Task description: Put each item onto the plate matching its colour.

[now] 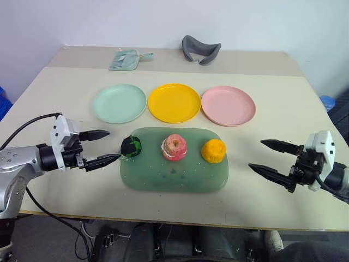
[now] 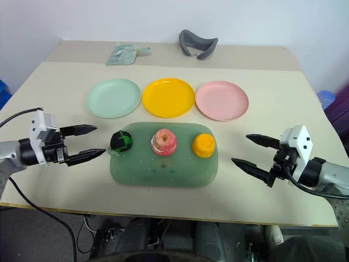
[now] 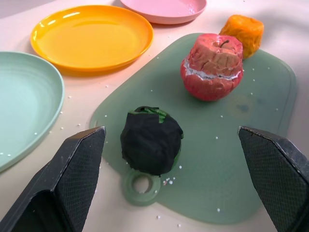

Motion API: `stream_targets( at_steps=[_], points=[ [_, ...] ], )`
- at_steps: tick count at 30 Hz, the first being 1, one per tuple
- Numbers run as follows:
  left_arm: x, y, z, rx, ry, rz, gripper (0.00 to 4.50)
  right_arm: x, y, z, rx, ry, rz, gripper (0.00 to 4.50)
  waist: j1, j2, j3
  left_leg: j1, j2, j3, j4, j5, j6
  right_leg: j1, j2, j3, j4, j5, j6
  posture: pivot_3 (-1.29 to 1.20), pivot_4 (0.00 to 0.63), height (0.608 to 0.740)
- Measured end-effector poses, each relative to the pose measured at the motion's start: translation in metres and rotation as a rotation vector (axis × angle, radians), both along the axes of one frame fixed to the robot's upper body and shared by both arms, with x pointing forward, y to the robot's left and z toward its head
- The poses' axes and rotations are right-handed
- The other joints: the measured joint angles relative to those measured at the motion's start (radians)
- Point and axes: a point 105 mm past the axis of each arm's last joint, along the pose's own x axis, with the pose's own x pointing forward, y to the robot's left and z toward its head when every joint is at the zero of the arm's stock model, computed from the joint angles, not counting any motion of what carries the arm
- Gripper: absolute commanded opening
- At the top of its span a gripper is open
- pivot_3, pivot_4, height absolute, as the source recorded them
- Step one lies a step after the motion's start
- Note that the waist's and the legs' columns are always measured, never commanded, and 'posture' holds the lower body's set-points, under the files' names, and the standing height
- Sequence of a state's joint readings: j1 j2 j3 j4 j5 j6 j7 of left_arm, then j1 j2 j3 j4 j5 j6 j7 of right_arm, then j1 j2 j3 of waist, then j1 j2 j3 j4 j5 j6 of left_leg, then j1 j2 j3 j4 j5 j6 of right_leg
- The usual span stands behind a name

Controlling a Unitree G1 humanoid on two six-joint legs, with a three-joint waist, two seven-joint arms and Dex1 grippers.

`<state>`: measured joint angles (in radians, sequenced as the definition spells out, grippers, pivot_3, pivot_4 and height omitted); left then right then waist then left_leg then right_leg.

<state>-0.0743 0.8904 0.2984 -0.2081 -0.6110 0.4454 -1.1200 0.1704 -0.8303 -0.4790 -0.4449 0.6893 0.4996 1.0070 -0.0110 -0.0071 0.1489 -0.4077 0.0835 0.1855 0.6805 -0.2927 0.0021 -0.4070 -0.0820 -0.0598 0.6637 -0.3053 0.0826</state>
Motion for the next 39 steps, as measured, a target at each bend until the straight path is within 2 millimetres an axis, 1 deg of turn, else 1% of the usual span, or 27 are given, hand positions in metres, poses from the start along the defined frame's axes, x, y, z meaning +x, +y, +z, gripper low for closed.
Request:
stream_targets(
  at_steps=[5,9,12,15,18,20,27,30,33,39],
  points=[
    [0.002,-0.004,0.001,-0.008,-0.013,-0.004,4.50,0.010,0.014,0.007,0.031,-0.053,0.062,4.44,-0.001,0.000,0.000,0.000,0.000,0.000,0.000,0.000,0.000,0.000,0.000,0.000,0.000,0.000,0.000,0.00,0.150,0.740],
    [0.007,-0.006,0.007,-0.012,-0.041,0.000,4.50,0.016,0.037,0.009,0.056,-0.069,0.183,4.44,-0.001,0.000,0.000,0.000,0.000,0.000,0.000,0.000,0.000,0.000,0.000,0.000,0.000,0.000,0.000,0.00,0.150,0.740],
    [0.009,-0.005,0.008,-0.005,-0.044,0.013,4.50,0.024,0.064,0.010,0.085,-0.090,0.306,4.44,-0.002,0.000,0.000,0.000,0.000,0.001,0.000,0.000,0.000,-0.001,0.000,0.000,0.000,0.000,0.000,0.00,0.150,0.740],
    [0.012,-0.006,0.002,0.008,-0.036,0.032,4.50,0.027,0.080,0.003,0.074,-0.085,0.391,4.44,0.001,0.000,0.000,0.000,0.000,0.001,0.000,0.000,0.000,-0.001,0.000,0.000,0.000,0.000,0.000,0.00,0.150,0.740],
    [0.018,-0.014,-0.014,0.017,-0.010,0.068,4.50,0.033,0.097,-0.002,0.056,-0.097,0.472,4.44,0.001,0.000,0.000,-0.001,0.000,0.001,0.001,0.000,0.000,-0.001,0.000,0.000,0.000,0.000,0.000,0.00,0.150,0.740],
    [0.020,-0.019,-0.022,0.012,0.008,0.084,4.50,0.039,0.101,-0.002,0.048,-0.108,0.487,4.44,0.000,0.000,0.000,-0.001,0.000,0.001,0.001,0.000,0.000,-0.001,0.000,0.000,0.001,0.000,0.000,0.00,0.150,0.740],
    [0.023,-0.033,-0.036,0.003,0.045,0.106,4.50,0.058,0.112,-0.003,0.049,-0.155,0.481,4.44,0.000,0.000,0.000,-0.001,0.000,0.001,0.001,0.000,0.000,-0.001,0.000,0.000,0.001,0.000,0.000,0.00,0.150,0.740],
    [0.025,-0.038,-0.040,0.021,0.047,0.102,4.50,0.061,0.115,-0.002,0.050,-0.169,0.484,4.44,0.001,0.000,0.000,-0.001,0.000,0.001,0.001,0.000,0.000,-0.001,0.000,0.000,0.001,0.000,0.000,0.00,0.150,0.740],
    [0.029,-0.037,-0.042,0.040,0.040,0.115,4.50,0.064,0.115,0.000,0.041,-0.189,0.479,4.44,-0.001,0.000,0.000,-0.001,0.000,0.002,0.001,0.000,0.000,-0.001,0.000,0.000,0.001,0.000,0.000,0.00,0.150,0.740],
    [0.035,-0.038,-0.057,0.070,0.048,0.138,4.50,0.066,0.118,0.002,0.042,-0.208,0.479,4.44,0.000,0.000,0.000,-0.001,0.000,0.002,0.001,0.000,0.000,-0.001,0.000,0.000,0.001,0.000,0.000,0.00,0.150,0.740]
  ],
)
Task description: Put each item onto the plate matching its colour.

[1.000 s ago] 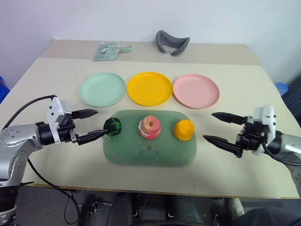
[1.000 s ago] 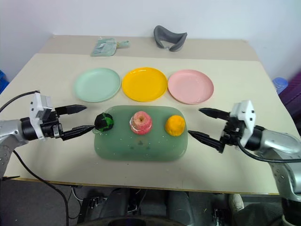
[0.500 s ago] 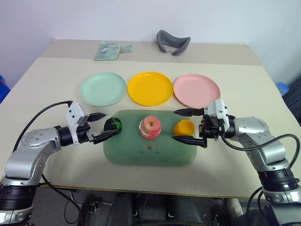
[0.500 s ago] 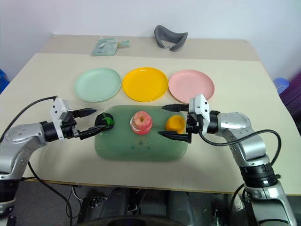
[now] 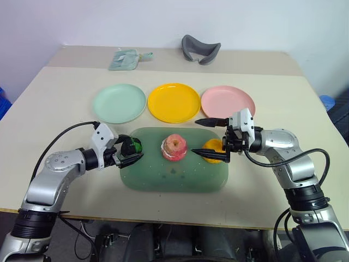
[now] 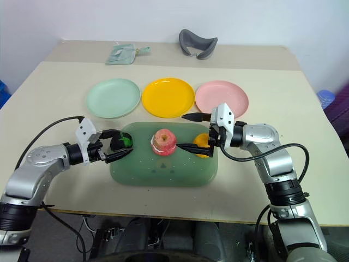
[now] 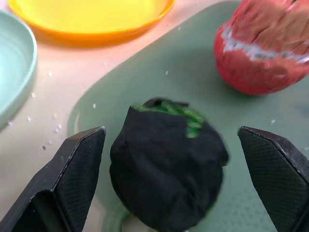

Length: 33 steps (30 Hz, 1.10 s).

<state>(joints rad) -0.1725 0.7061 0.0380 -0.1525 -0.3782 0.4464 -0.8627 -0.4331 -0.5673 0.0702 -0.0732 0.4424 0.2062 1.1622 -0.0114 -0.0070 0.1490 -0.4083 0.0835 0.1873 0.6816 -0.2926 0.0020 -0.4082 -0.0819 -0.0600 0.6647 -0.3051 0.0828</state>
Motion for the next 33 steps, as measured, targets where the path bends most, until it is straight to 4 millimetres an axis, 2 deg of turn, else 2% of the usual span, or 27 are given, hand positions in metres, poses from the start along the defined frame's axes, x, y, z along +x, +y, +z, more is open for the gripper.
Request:
stream_targets(
  at_steps=[1,3,4,7,11,16,20,25,28,30,31,33],
  points=[
    [0.000,-0.001,-0.002,0.005,0.005,-0.002,4.50,0.000,0.000,0.000,-0.001,-0.001,-0.001,4.44,0.000,0.000,0.000,0.000,0.000,0.000,0.000,0.000,0.000,0.000,0.000,0.000,0.000,0.000,0.000,0.00,0.150,0.740],
    [0.000,-0.004,-0.004,0.001,0.005,-0.008,3.97,0.000,0.000,0.000,-0.003,-0.004,-0.002,4.50,0.000,0.000,0.000,0.000,0.000,0.000,0.000,0.000,0.000,0.000,0.000,0.000,0.000,0.000,0.000,0.00,0.150,0.740],
    [0.000,-0.006,-0.005,-0.003,0.003,-0.012,3.64,0.000,0.000,0.000,-0.003,-0.005,-0.002,4.50,0.000,0.000,0.000,0.000,0.000,0.000,0.000,0.000,0.000,0.000,0.000,0.000,0.000,0.000,0.000,0.00,0.150,0.740],
    [0.000,-0.007,-0.004,-0.004,-0.006,-0.014,2.23,0.000,0.000,0.000,-0.003,-0.006,-0.003,4.50,-0.001,0.000,0.000,0.000,0.000,0.000,0.000,0.000,0.000,0.000,0.000,0.000,0.000,0.000,0.000,0.00,0.150,0.740],
    [0.012,-0.008,0.001,-0.058,-0.050,0.062,2.23,0.001,0.000,0.000,-0.001,-0.011,-0.007,4.50,0.003,0.000,0.000,0.000,0.000,0.000,0.000,0.000,0.000,0.000,0.000,0.000,0.000,0.000,0.000,0.00,0.150,0.740],
    [0.047,0.015,0.037,-0.060,-0.196,0.295,2.23,0.006,0.001,-0.002,0.017,-0.020,-0.037,4.50,0.000,-0.001,0.000,0.000,0.000,0.000,0.001,0.000,0.000,0.000,0.000,0.000,0.000,0.000,0.000,0.00,0.150,0.740],
    [0.077,0.023,0.064,-0.159,-0.287,0.491,2.23,0.016,0.005,0.001,0.030,-0.049,-0.072,4.50,0.002,-0.001,0.000,0.000,0.000,0.000,0.001,0.000,0.000,0.001,0.000,0.000,0.000,0.000,0.000,0.00,0.150,0.740],
    [0.116,0.044,0.068,-0.180,-0.282,0.784,2.23,0.021,0.009,0.006,0.039,-0.079,-0.085,4.50,0.002,-0.001,0.000,0.000,0.000,0.001,0.001,0.000,0.000,0.001,0.000,-0.001,0.000,0.000,0.001,0.00,0.150,0.740],
    [0.131,0.046,0.060,-0.157,-0.266,0.866,3.21,0.022,0.010,0.007,0.043,-0.083,-0.090,4.50,0.001,-0.001,0.000,0.000,0.000,0.002,0.001,0.000,0.000,0.001,0.000,-0.002,0.000,0.000,0.001,0.00,0.150,0.740],
    [0.136,0.046,0.055,-0.146,-0.258,0.884,4.13,0.022,0.010,0.008,0.042,-0.085,-0.095,4.50,0.000,-0.001,0.000,0.000,0.000,0.002,0.001,0.000,0.000,0.001,0.000,-0.002,0.000,0.000,0.000,0.00,0.150,0.740],
    [0.138,0.045,0.052,-0.144,-0.257,0.886,4.42,0.023,0.010,0.007,0.041,-0.086,-0.097,4.50,-0.001,-0.001,0.000,0.000,0.000,0.002,0.001,0.000,0.000,0.001,0.000,-0.002,0.000,0.000,0.000,0.00,0.150,0.740],
    [0.141,0.040,0.049,-0.156,-0.250,0.870,4.42,0.023,0.010,0.008,0.043,-0.086,-0.103,4.50,-0.001,-0.001,0.000,0.000,0.000,0.003,0.001,0.000,-0.001,0.001,0.000,-0.002,0.000,0.000,0.000,0.00,0.150,0.740]
  ],
)
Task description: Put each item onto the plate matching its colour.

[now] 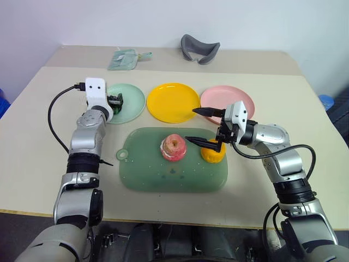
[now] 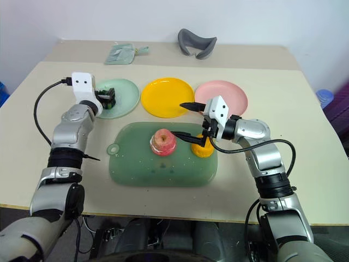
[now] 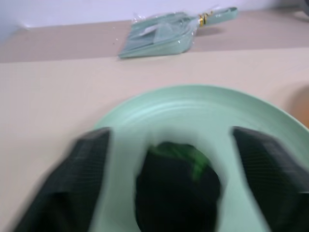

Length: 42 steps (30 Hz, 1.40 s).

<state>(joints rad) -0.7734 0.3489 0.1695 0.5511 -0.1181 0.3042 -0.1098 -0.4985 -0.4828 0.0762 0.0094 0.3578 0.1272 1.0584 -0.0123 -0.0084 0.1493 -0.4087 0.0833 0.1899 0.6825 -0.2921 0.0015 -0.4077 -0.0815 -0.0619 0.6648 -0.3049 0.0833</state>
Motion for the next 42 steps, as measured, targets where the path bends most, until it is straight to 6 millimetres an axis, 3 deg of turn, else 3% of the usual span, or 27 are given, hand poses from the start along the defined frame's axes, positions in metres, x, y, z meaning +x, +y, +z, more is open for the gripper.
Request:
stream_targets(
  at_steps=[3,8,14,18,20,33,42],
  points=[
    [-0.001,-0.006,0.003,-0.013,-0.026,-0.044,4.42,0.001,0.000,0.000,0.002,0.008,-0.012,4.50,0.000,0.000,0.000,0.000,0.000,0.000,0.000,0.000,0.000,0.000,0.000,0.000,0.000,0.000,0.000,0.00,0.150,0.740],
    [-0.030,-0.020,0.008,-0.023,-0.149,-0.251,4.42,0.003,0.000,-0.001,0.003,0.025,-0.034,4.50,-0.003,0.000,0.000,0.000,0.000,0.000,0.000,0.000,0.000,-0.001,0.000,0.000,0.001,0.000,0.000,0.00,0.150,0.740],
    [-0.090,-0.034,0.013,-0.002,-0.204,-0.630,4.42,-0.002,0.010,-0.005,-0.023,0.060,-0.009,4.50,-0.004,0.000,0.000,0.000,0.001,0.000,0.000,0.000,0.000,-0.001,0.000,0.000,0.001,0.000,0.000,0.00,0.150,0.740],
    [-0.138,-0.033,0.010,0.098,-0.145,-0.880,4.42,-0.006,0.021,-0.016,-0.068,0.103,0.027,4.50,-0.004,0.000,0.000,0.000,0.001,0.000,-0.001,0.000,0.000,0.000,0.000,0.000,0.000,0.000,0.000,0.00,0.150,0.740],
    [-0.152,-0.031,0.010,0.114,-0.115,-0.953,4.42,-0.008,0.025,-0.021,-0.082,0.117,0.039,4.50,0.000,0.000,0.000,0.000,0.001,-0.001,-0.001,0.000,0.000,0.000,-0.001,0.000,0.000,0.000,0.000,0.00,0.150,0.740],
    [-0.172,-0.029,0.000,0.159,-0.041,-1.016,4.42,-0.004,0.038,-0.047,-0.133,0.168,0.060,4.50,-0.004,0.000,0.000,0.000,0.001,-0.001,-0.001,0.000,0.000,-0.001,0.000,0.001,0.000,0.000,-0.001,0.00,0.150,0.740],
    [-0.173,-0.029,-0.002,0.159,-0.037,-1.023,4.42,0.004,0.043,-0.047,-0.136,0.147,0.063,4.50,-0.004,0.000,0.000,0.000,0.001,-0.001,-0.001,0.000,0.000,-0.001,-0.001,0.001,0.000,0.000,-0.001,0.00,0.150,0.740]
  ],
)
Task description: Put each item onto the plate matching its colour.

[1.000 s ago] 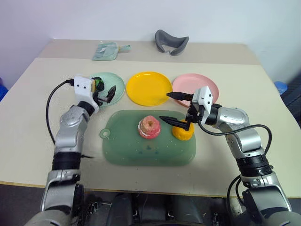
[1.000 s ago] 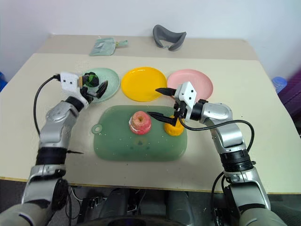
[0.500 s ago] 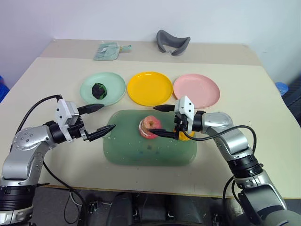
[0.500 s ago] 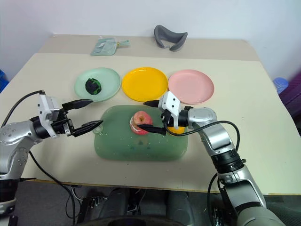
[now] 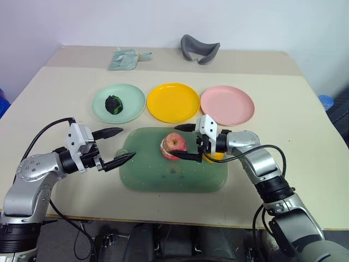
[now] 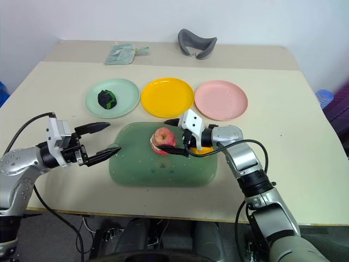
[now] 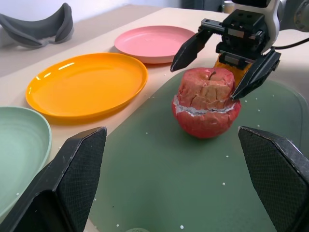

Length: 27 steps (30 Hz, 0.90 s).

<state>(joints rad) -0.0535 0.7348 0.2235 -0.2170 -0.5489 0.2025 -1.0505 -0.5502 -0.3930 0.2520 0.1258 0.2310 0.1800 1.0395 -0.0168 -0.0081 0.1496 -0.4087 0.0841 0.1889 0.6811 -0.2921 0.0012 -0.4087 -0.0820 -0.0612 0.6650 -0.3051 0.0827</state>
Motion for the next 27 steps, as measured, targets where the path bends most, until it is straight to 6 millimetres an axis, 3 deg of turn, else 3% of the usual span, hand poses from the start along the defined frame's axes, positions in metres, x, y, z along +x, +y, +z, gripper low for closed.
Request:
stream_targets(
  at_steps=[4,15,17,22,24,27],
  points=[
    [-0.002,0.000,-0.002,0.001,0.010,-0.007,4.50,0.000,0.000,0.000,-0.001,0.003,0.007,3.24,0.000,0.000,0.000,0.000,0.000,0.000,0.000,0.000,0.000,0.000,0.000,0.000,0.000,0.000,0.000,0.00,0.150,0.740],
    [-0.002,-0.002,0.001,0.001,-0.010,0.007,4.50,0.002,0.000,0.004,0.014,0.016,0.008,3.24,0.000,0.000,0.000,0.000,0.000,-0.001,0.000,0.000,0.000,0.000,0.000,0.000,0.000,0.000,0.000,0.00,0.150,0.740],
    [-0.001,-0.002,0.001,-0.003,-0.011,0.014,4.50,0.009,-0.002,0.017,0.055,0.004,-0.022,3.24,0.000,0.001,0.000,0.000,0.000,-0.001,0.000,0.000,0.000,0.000,0.000,0.000,0.000,0.000,0.000,0.00,0.150,0.740],
    [0.000,-0.004,0.003,-0.009,-0.021,0.024,4.50,0.038,-0.015,0.078,0.178,-0.132,-0.138,3.24,0.000,0.001,0.000,0.000,0.000,-0.001,-0.001,0.000,0.000,-0.001,0.000,0.001,0.000,0.000,0.000,0.00,0.150,0.740],
    [0.000,-0.004,0.003,-0.013,-0.023,0.028,4.50,0.049,-0.023,0.088,0.207,-0.146,-0.184,3.24,0.000,0.001,0.000,0.000,0.000,0.000,-0.001,0.000,0.000,0.000,0.000,0.001,0.000,0.000,0.000,0.00,0.150,0.740],
    [0.000,-0.006,0.004,-0.019,-0.030,0.031,4.50,0.071,-0.040,0.087,0.219,-0.142,-0.298,3.24,-0.001,0.001,0.000,0.000,0.000,0.000,-0.001,0.000,0.000,-0.001,0.000,0.001,0.000,0.000,0.000,0.00,0.150,0.740]
  ],
)
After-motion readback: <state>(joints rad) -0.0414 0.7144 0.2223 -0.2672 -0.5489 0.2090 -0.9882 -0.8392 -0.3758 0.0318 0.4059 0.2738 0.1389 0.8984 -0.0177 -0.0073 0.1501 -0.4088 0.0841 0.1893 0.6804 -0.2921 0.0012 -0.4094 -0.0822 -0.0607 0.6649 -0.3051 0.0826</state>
